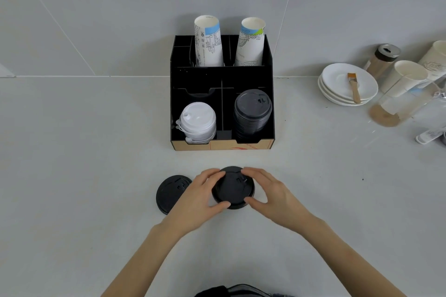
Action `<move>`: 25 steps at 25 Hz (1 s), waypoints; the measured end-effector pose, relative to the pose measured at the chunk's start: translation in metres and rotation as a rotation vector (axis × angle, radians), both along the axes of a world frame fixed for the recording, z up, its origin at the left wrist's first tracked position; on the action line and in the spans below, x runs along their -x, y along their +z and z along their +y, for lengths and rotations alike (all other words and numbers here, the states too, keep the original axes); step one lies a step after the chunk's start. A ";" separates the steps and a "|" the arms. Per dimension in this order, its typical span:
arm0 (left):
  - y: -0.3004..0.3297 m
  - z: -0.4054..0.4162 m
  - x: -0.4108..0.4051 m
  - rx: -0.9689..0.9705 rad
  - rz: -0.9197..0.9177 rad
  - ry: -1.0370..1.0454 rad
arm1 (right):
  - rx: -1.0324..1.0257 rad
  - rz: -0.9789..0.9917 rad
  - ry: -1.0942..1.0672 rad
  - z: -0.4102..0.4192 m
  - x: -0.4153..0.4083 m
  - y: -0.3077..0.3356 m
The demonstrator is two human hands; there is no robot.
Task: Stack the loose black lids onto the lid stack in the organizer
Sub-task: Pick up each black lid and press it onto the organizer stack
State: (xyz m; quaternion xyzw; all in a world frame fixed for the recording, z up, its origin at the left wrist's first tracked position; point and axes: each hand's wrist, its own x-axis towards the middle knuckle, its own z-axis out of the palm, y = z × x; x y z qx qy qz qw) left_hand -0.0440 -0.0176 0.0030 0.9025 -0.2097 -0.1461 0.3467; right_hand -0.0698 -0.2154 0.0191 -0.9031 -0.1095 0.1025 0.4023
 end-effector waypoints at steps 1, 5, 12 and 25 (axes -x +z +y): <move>0.006 -0.004 -0.007 0.011 -0.013 -0.001 | -0.008 -0.018 -0.015 -0.003 -0.005 0.004; 0.029 -0.019 -0.036 0.049 -0.089 -0.013 | -0.020 -0.097 -0.067 -0.015 -0.027 0.024; 0.059 -0.045 -0.088 0.029 -0.170 -0.060 | 0.051 -0.210 -0.123 -0.039 -0.069 0.052; 0.072 -0.072 -0.163 -0.024 -0.203 -0.094 | 0.107 -0.221 -0.156 -0.061 -0.134 0.064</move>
